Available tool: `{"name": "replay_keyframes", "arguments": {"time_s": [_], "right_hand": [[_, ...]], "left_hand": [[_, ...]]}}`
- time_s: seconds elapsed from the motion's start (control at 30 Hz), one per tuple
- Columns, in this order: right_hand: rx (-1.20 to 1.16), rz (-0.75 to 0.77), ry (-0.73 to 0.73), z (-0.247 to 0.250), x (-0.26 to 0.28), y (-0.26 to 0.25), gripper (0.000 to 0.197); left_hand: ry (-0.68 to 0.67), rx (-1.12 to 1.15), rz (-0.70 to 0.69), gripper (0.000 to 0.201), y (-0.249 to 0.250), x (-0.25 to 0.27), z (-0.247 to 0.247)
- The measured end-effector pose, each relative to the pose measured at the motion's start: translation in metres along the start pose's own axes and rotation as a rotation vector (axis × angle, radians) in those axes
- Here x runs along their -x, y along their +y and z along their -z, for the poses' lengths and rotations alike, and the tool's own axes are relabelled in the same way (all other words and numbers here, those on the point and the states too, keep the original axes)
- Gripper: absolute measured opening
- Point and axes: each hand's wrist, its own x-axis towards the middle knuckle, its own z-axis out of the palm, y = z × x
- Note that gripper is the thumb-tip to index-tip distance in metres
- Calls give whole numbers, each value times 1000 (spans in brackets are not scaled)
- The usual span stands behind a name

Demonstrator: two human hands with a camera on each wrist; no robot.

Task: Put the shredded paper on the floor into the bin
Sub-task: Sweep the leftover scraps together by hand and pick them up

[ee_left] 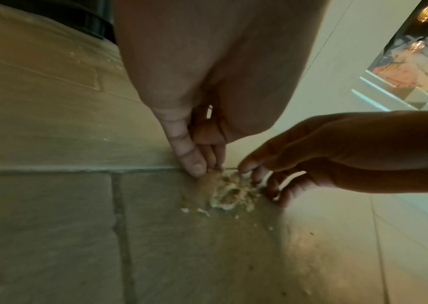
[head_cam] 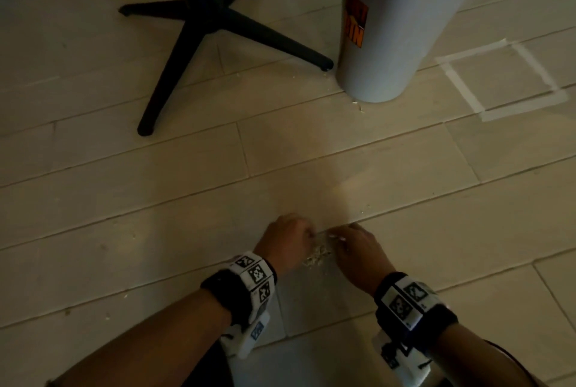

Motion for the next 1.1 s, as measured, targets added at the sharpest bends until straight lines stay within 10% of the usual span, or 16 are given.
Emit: {"name": "replay_keyframes", "arguments": {"time_s": [0.4, 0.73, 1.1], "right_hand": [[89, 83, 88, 8, -2, 11, 36], [81, -44, 96, 10, 5, 13, 32], [-25, -44, 107, 6, 8, 8, 35]], "left_hand": [[-101, -85, -213, 30, -9, 0, -8], [-14, 170, 157, 35, -26, 38, -16], [16, 45, -20, 31, -8, 14, -17]]}}
